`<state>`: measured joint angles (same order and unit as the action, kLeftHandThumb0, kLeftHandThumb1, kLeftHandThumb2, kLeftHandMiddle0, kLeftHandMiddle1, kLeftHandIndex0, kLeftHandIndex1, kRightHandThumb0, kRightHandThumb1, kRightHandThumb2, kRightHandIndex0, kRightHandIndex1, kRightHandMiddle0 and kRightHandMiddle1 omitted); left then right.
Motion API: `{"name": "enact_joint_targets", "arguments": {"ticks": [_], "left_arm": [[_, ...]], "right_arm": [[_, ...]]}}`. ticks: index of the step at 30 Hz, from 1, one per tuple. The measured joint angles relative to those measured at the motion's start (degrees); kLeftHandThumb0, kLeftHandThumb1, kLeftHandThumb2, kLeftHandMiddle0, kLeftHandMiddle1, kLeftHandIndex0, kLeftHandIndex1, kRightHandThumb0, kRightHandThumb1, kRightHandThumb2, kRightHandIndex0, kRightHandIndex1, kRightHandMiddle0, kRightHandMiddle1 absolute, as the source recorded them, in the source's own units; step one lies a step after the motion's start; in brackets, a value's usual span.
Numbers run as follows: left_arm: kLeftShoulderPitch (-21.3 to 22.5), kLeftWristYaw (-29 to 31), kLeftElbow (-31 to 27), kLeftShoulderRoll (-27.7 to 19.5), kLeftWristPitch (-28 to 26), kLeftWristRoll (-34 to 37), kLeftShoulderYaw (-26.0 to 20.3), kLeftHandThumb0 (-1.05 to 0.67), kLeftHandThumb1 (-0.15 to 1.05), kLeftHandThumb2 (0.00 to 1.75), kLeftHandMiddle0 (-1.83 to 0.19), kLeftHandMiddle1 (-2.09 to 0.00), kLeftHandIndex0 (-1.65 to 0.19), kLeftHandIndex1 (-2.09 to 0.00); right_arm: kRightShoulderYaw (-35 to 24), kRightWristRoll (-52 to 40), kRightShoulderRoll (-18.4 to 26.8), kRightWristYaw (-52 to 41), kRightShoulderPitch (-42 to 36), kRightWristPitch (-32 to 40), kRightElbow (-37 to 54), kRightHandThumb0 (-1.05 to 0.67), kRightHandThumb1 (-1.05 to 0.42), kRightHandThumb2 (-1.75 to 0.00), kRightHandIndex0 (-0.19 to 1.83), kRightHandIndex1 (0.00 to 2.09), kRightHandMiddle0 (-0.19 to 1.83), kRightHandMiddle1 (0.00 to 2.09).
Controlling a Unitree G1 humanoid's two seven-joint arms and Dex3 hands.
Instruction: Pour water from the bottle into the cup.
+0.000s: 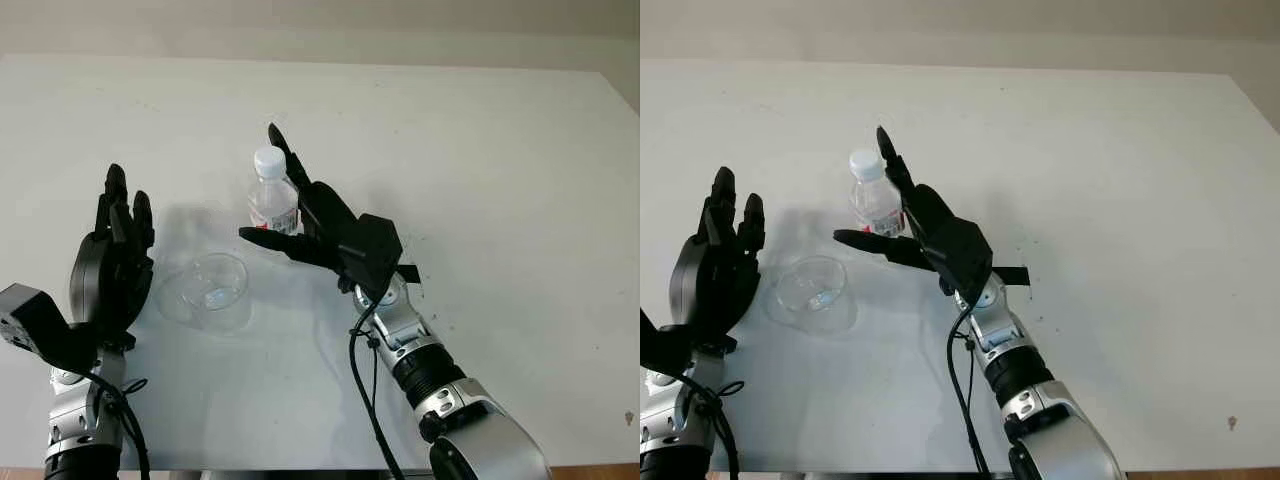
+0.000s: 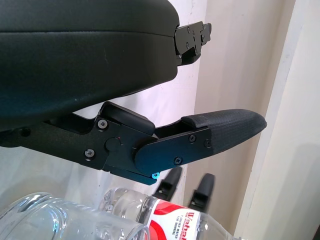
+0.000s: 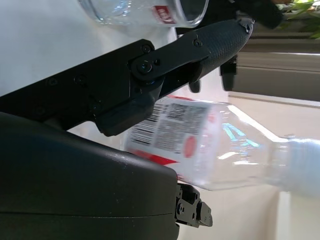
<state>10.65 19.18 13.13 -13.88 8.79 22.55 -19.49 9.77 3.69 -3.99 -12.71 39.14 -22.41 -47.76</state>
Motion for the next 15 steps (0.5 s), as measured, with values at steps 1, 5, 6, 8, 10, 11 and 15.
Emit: {"name": "enact_joint_targets", "arguments": {"ticks": [1,5,6,8,10,11,15], "left_arm": [[0.0,0.0,0.0,0.0,0.0,0.0,0.0,-0.83,1.05,0.68,0.19,0.00,0.19,0.00],[0.0,0.2,0.2,-0.1,0.1,0.0,0.0,-0.83,1.05,0.68,0.19,0.00,0.19,0.00],[0.1,0.2,0.2,-0.1,0.2,0.0,0.0,-0.84,1.05,0.67,0.19,0.00,0.19,0.00],[0.2,0.2,0.4,-0.1,0.2,0.0,0.0,-0.83,1.05,0.67,0.19,0.00,0.19,0.00],[0.2,0.2,0.5,-0.1,0.4,0.0,0.0,-0.83,1.05,0.67,0.19,0.00,0.19,0.00],[0.2,0.2,0.5,-0.1,0.5,-0.1,0.0,-0.83,1.05,0.67,0.19,0.00,0.19,0.00],[0.2,-0.1,0.6,-0.1,0.7,-0.5,0.0,-0.83,1.05,0.68,0.19,0.00,0.19,0.00]], "right_arm": [[0.0,0.0,0.0,0.1,0.2,-0.4,-0.9,-0.97,-0.99,-0.06,-0.19,0.00,-0.19,0.00],[-0.3,0.2,0.0,0.3,1.9,-1.8,-4.7,-0.97,-0.99,-0.06,-0.19,0.00,-0.19,0.00],[-0.5,0.2,0.0,0.3,2.4,-1.9,-5.5,-0.97,-0.99,-0.06,-0.19,0.00,-0.19,0.00],[-1.0,0.0,0.0,0.1,3.5,-2.4,-7.0,-0.95,-0.98,-0.05,-0.19,0.00,-0.19,0.00],[-1.7,-1.0,0.0,-0.8,4.1,-2.6,-7.9,-0.92,-0.97,-0.05,-0.19,0.00,-0.19,0.00],[-2.2,-1.8,0.0,-1.2,4.5,-2.6,-8.4,-0.90,-0.96,-0.04,-0.19,0.00,-0.19,0.00],[-3.6,-3.6,-0.1,-2.0,5.1,-2.7,-9.8,-0.83,-0.93,-0.04,-0.19,0.00,-0.19,0.00]]}}
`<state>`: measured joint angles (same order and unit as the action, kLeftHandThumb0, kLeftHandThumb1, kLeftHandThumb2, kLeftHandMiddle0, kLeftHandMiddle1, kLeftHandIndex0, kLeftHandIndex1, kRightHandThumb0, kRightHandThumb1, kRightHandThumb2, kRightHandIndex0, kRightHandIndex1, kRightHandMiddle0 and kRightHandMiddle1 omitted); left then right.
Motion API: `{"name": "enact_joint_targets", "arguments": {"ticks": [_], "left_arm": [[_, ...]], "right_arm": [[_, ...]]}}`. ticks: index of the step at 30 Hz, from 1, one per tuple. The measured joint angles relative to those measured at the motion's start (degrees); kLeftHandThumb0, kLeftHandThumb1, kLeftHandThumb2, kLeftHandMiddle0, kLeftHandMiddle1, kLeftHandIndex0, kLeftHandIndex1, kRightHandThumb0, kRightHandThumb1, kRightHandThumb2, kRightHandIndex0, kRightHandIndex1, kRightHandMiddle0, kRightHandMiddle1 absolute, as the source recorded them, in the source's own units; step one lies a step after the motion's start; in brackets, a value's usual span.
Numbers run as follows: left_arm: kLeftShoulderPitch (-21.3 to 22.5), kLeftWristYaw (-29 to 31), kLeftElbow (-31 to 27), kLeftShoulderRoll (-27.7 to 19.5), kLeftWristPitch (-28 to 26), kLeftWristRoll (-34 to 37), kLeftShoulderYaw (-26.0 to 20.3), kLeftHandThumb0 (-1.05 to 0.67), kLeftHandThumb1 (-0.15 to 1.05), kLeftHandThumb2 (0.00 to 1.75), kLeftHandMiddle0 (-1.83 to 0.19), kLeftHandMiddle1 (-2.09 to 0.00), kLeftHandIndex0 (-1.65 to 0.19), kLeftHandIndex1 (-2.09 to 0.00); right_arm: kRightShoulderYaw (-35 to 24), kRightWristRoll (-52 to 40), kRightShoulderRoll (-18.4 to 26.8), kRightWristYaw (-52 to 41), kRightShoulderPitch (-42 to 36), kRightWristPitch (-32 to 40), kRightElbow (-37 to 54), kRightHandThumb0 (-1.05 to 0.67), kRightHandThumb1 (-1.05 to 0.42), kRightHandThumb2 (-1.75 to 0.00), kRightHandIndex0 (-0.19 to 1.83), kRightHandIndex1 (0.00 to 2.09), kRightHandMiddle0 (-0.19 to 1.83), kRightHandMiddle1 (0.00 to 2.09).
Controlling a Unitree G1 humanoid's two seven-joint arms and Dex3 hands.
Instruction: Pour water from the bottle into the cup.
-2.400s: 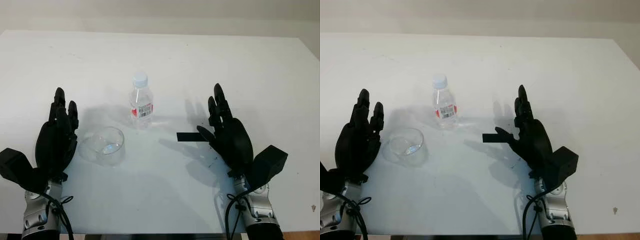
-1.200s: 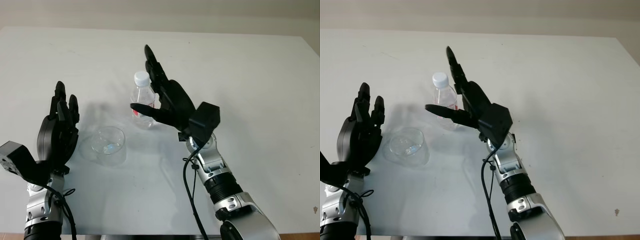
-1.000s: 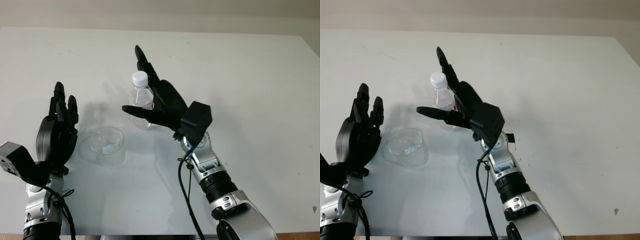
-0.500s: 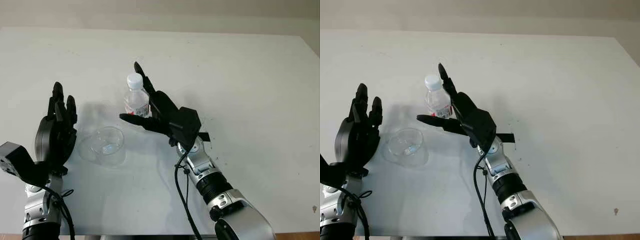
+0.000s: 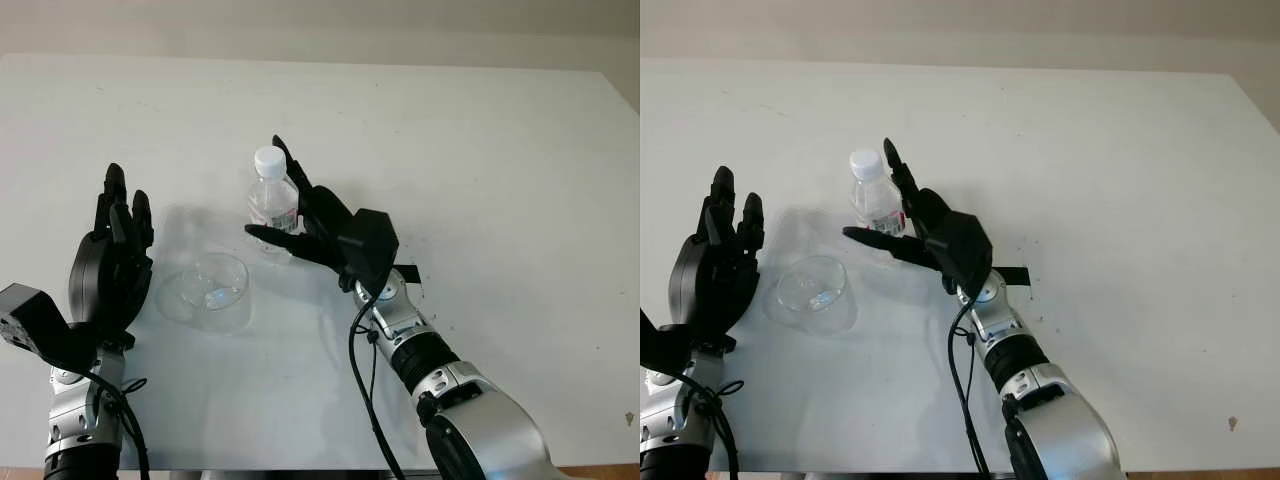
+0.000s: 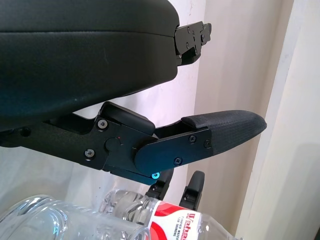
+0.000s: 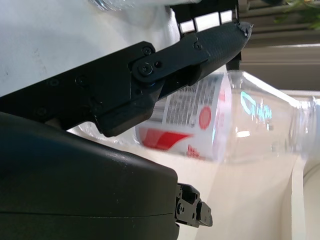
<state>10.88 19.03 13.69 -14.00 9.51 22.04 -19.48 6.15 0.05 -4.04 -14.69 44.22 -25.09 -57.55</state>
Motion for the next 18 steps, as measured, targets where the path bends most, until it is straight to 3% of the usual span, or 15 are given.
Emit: {"name": "enact_joint_targets", "arguments": {"ticks": [2,4,5,6,7,8,9,11,12,14,15,18], "left_arm": [[0.0,-0.1,0.0,0.0,0.1,0.0,0.0,-0.83,1.05,0.68,0.19,0.00,0.19,0.00],[0.0,-0.1,0.0,0.1,0.4,0.0,0.0,-0.82,1.05,0.68,0.19,0.00,0.19,0.00],[0.0,-0.1,0.0,0.1,0.5,0.0,0.0,-0.82,1.05,0.68,0.19,0.00,0.19,0.00],[-0.1,-0.1,0.0,0.1,0.6,0.0,0.0,-0.82,1.05,0.67,0.19,0.00,0.19,0.00],[-0.1,-0.1,0.0,0.2,0.8,0.0,0.0,-0.82,1.05,0.67,0.19,0.00,0.19,0.00],[-0.1,-0.1,0.0,0.2,0.8,0.0,0.0,-0.82,1.05,0.67,0.19,0.00,0.19,0.00],[-0.1,-0.3,0.0,0.2,0.9,0.0,0.0,-0.82,1.05,0.67,0.19,0.00,0.19,0.00],[-0.1,-0.5,0.0,0.3,1.1,0.0,0.0,-0.82,1.05,0.67,0.19,0.00,0.19,0.00],[-0.1,-0.5,0.0,0.3,1.1,0.0,0.0,-0.82,1.05,0.67,0.19,0.00,0.19,0.00],[-0.2,-0.5,0.0,0.3,1.2,0.0,0.0,-0.82,1.05,0.66,0.19,0.00,0.19,0.00],[-0.2,-0.5,0.0,0.3,1.3,0.0,0.0,-0.82,1.05,0.66,0.19,0.00,0.19,0.00],[-0.2,-0.5,0.0,0.3,1.3,0.1,0.0,-0.82,1.05,0.66,0.19,0.00,0.19,0.00]], "right_arm": [[-0.5,-0.6,0.0,0.1,0.5,-0.1,-0.6,-0.79,-0.92,-0.04,-0.15,0.02,-0.13,0.03],[-0.9,-1.2,0.0,0.1,1.0,-0.1,-1.0,-0.69,-0.91,-0.05,-0.01,0.18,-0.01,0.20],[-0.9,-1.5,-0.1,0.0,1.2,-0.1,-1.1,-0.67,-0.91,-0.05,-0.09,0.45,-0.10,0.49],[-0.9,-1.6,-0.1,-0.1,1.4,-0.1,-1.2,-0.60,-0.92,-0.06,-0.14,1.21,-0.15,1.22],[-0.9,-1.8,-0.1,-0.4,1.6,-0.1,-1.2,-0.56,-0.92,-0.06,-0.17,1.62,-0.17,1.58],[-0.9,-1.9,-0.1,-0.6,1.8,-0.3,-1.3,-0.52,-0.93,-0.06,-0.17,1.85,-0.18,1.83],[-0.8,-1.9,-0.1,-1.1,2.0,-0.8,-1.4,-0.49,-0.94,-0.06,-0.04,1.99,-0.10,1.99],[-0.7,-1.9,-0.1,-2.2,2.5,-1.6,-1.8,-0.47,-0.95,-0.06,0.22,2.07,0.14,2.07],[-0.6,-1.8,-0.1,-2.9,2.9,-1.9,-2.2,-0.47,-0.96,-0.06,0.51,2.08,0.37,2.08],[-0.5,-1.7,-0.1,-4.2,3.7,-2.0,-2.7,-0.48,-0.97,-0.06,0.80,2.09,0.58,2.09],[-0.3,-1.6,-0.1,-5.0,4.0,-2.0,-2.9,-0.49,-0.97,-0.06,0.90,2.09,0.64,2.09],[-0.2,-1.6,-0.3,-7.8,4.8,-1.7,-3.3,-0.50,-0.97,-0.06,0.95,2.09,0.69,2.09]]}}
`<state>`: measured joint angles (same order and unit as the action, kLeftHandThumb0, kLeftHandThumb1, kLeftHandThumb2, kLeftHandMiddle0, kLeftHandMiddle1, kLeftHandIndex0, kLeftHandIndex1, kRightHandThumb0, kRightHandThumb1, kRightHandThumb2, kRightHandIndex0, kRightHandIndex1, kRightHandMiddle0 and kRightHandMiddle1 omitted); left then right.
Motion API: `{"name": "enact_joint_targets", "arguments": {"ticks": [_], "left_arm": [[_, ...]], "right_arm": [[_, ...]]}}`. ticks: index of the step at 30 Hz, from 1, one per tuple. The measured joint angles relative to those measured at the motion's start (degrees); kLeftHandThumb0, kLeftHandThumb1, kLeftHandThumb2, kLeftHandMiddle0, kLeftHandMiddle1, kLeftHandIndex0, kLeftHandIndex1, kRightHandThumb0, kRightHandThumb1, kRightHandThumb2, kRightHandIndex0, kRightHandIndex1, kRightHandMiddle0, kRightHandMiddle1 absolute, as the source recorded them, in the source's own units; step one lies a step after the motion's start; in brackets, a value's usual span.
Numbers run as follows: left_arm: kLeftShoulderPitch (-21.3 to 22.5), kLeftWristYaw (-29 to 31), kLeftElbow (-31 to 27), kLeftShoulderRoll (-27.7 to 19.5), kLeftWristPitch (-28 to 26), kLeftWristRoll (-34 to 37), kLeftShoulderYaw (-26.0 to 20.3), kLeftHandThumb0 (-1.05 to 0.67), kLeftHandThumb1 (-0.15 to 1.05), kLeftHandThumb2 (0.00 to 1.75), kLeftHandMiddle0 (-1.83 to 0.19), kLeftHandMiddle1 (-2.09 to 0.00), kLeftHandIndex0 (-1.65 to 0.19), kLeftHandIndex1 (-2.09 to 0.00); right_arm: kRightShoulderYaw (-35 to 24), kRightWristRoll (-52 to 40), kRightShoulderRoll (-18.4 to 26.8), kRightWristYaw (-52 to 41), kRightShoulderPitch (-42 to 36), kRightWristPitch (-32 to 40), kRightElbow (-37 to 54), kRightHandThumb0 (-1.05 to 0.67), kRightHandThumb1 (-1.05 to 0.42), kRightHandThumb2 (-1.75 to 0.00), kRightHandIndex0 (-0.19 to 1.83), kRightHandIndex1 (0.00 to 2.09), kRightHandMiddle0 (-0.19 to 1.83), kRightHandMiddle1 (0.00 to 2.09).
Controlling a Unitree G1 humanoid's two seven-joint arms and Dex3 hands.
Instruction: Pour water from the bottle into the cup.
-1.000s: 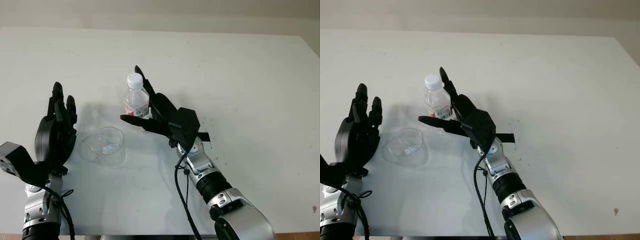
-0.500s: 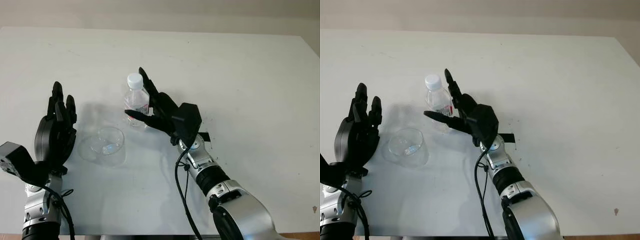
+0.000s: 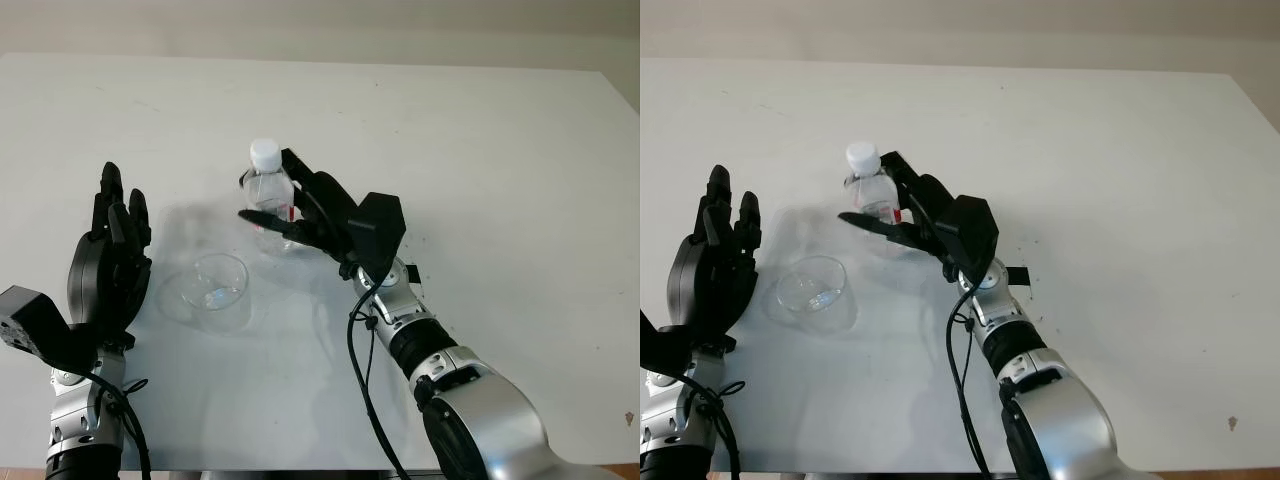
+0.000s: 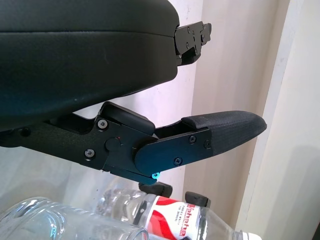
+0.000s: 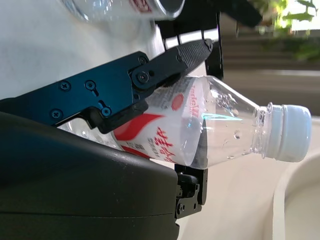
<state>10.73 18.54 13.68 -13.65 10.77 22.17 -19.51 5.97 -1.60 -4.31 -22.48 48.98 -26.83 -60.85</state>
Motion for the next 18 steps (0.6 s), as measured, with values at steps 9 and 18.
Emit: {"name": "enact_joint_targets", "arguments": {"ticks": [9,18], "left_arm": [[0.3,-0.1,0.5,0.0,0.2,0.0,0.0,-0.81,1.05,0.66,0.19,0.00,0.19,0.00],[0.4,-0.3,0.7,0.3,0.7,0.0,0.0,-0.81,1.05,0.66,0.19,0.00,0.19,0.00]], "right_arm": [[0.8,1.0,-0.1,-4.7,0.7,0.8,0.2,-0.57,-1.03,-0.08,1.29,2.09,1.06,2.09],[4.5,7.7,-0.2,3.3,0.8,-2.1,1.9,-0.38,-1.05,-0.51,1.83,2.09,1.82,2.09]]}}
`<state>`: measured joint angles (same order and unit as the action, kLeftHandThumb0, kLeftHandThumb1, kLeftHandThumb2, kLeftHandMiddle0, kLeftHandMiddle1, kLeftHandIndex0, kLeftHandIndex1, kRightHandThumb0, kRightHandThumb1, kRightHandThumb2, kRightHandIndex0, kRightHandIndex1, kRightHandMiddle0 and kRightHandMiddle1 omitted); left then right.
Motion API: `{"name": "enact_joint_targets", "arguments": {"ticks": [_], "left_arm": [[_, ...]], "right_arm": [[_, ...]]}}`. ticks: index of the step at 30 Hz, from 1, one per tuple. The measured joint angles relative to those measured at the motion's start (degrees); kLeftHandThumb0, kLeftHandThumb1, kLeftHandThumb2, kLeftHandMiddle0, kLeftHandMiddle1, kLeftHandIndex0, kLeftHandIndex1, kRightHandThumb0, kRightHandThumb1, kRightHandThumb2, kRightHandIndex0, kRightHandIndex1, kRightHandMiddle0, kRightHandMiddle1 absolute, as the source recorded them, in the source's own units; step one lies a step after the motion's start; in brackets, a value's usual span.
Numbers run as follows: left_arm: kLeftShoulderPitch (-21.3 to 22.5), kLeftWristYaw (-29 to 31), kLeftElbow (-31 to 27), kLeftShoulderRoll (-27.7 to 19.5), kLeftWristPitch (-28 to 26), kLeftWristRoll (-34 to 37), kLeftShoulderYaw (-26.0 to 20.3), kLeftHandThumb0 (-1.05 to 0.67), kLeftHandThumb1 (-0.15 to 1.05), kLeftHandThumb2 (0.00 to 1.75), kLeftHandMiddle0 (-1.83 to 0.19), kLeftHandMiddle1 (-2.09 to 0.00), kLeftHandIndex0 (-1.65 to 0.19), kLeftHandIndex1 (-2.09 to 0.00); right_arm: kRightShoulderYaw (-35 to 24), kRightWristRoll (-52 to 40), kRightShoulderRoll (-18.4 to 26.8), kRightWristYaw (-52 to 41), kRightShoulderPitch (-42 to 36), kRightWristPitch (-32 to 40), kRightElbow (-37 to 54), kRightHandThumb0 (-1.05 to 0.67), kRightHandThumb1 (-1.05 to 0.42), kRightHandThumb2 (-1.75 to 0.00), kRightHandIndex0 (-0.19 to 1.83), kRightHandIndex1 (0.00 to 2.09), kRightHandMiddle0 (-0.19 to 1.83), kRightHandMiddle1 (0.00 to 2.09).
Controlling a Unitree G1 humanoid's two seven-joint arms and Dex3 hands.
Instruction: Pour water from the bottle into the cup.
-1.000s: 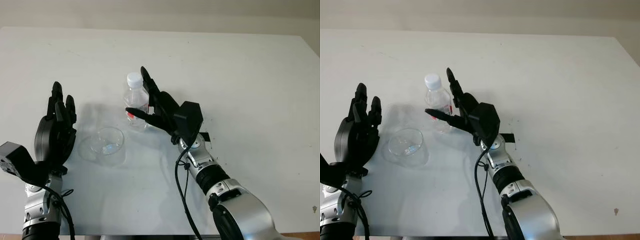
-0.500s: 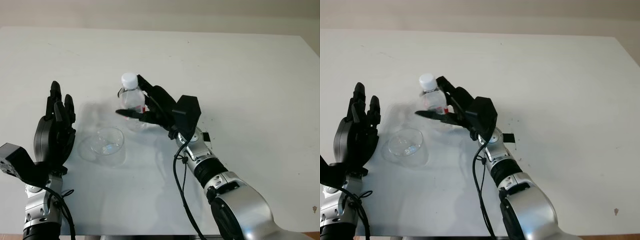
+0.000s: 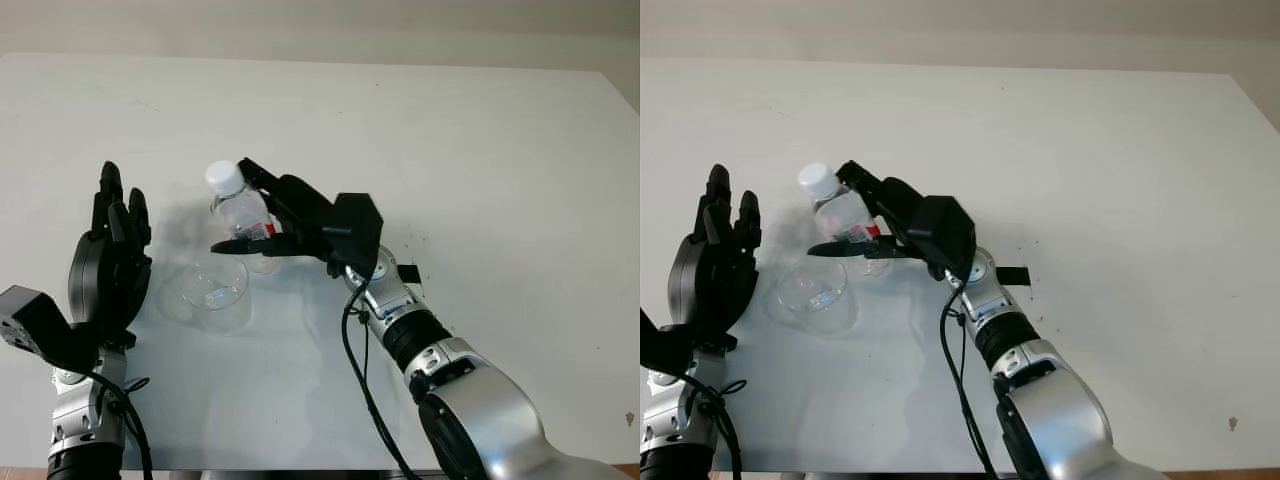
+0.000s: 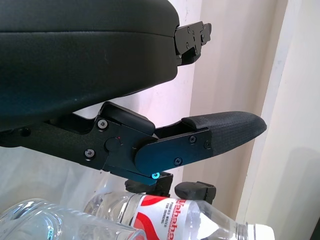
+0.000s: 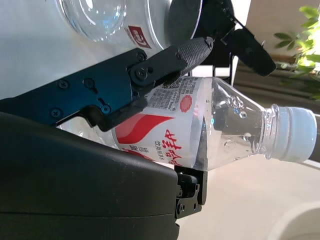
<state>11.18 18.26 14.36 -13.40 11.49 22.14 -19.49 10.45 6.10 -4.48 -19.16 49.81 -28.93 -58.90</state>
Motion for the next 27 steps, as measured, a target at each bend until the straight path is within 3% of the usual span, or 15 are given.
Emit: {"name": "enact_joint_targets", "arguments": {"ticks": [7,12,17,20,24,27], "left_arm": [[0.2,0.4,0.4,0.0,0.1,0.0,-0.1,-0.81,1.05,0.66,0.19,0.00,0.19,0.00],[0.4,0.4,0.7,-0.1,0.2,0.0,-0.1,-0.81,1.05,0.67,0.19,0.00,0.19,0.00],[0.6,0.5,0.9,-0.3,0.1,-0.1,-0.1,-0.82,1.05,0.67,0.19,0.00,0.19,0.00],[0.6,0.4,0.9,-0.3,-0.1,-0.1,0.0,-0.82,1.05,0.66,0.19,0.00,0.19,0.00],[0.7,0.2,0.9,-0.4,-0.1,-0.2,0.0,-0.82,1.05,0.66,0.19,0.00,0.19,0.00],[0.7,0.1,0.7,-0.4,-0.1,-0.4,0.0,-0.82,1.05,0.67,0.19,0.00,0.19,0.00]], "right_arm": [[0.6,4.7,0.4,9.7,0.2,-1.6,-0.1,-0.29,-1.05,-0.66,1.83,2.09,1.83,2.09],[-1.5,4.4,2.2,13.1,2.9,-1.6,-1.2,-0.26,-1.05,-0.61,1.83,2.09,1.83,2.09],[-4.0,4.2,4.3,16.3,6.4,-1.6,-2.2,-0.31,-1.05,-0.47,1.58,2.09,1.30,2.09],[-4.9,4.4,5.4,17.3,8.1,-1.7,-2.9,-0.33,-1.05,-0.42,1.30,2.09,1.00,2.09],[-3.1,8.7,7.7,20.4,9.7,-4.5,-4.4,-0.35,-1.05,-0.39,1.17,2.09,0.88,2.09],[1.6,16.5,10.1,25.8,11.5,-7.9,-4.7,-0.36,-1.05,-0.36,1.15,2.09,0.86,2.09]]}}
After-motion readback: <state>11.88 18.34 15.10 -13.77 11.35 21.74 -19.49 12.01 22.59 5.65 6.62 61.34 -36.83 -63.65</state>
